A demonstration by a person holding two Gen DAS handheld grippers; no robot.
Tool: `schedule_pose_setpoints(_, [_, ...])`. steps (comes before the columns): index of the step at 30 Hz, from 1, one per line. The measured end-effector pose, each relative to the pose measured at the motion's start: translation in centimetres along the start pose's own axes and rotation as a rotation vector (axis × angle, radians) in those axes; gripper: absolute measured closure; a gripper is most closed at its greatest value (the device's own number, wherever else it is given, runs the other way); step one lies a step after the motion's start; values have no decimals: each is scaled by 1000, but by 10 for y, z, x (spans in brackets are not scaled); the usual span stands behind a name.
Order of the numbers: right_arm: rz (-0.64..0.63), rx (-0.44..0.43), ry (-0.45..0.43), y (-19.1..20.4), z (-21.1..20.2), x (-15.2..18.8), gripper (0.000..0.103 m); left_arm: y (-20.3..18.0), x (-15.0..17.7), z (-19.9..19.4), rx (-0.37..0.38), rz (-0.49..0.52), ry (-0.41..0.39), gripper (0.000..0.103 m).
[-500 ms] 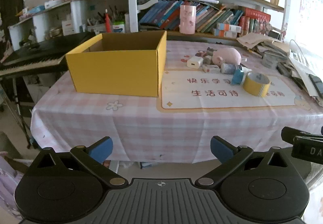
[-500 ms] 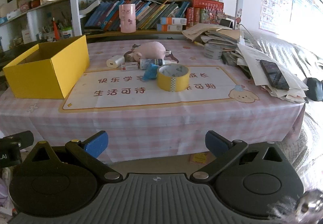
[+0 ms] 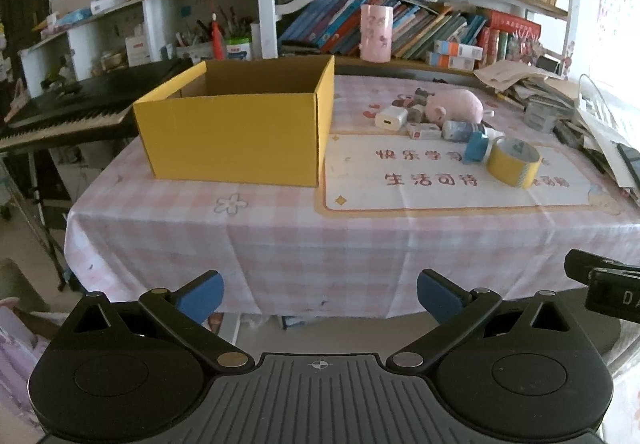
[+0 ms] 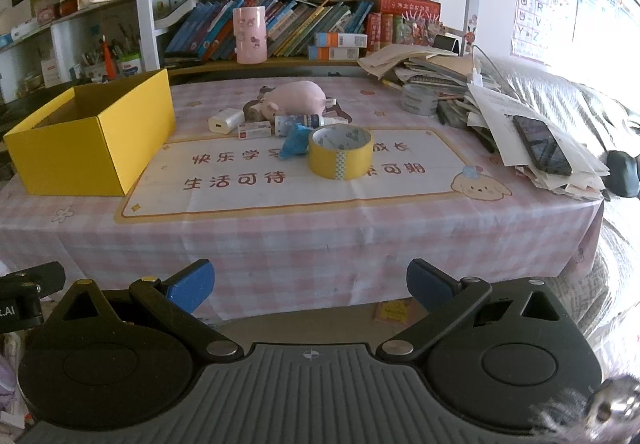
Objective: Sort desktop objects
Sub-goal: 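Move both tools toward the yellow tape roll and blue item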
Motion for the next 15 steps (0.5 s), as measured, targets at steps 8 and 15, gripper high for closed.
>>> schedule_pose_setpoints(8, [3,1,1,0,0,-1,0,0,1,0,1,1,2,0])
schedule_pose_setpoints(15, [7,11,0,-5,0,2,0,-3,0,1,16,-5,-5,0])
Point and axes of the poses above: each gripper's, at about its wrist camera, not at the fingertips, and z roughly the way its jaws point, y to its left, x to its underside, the point moved 7 cm from there along z, roughly the way its jaws point, and after that the axes turned 7 degrees about -x, right-handed, at the moved point
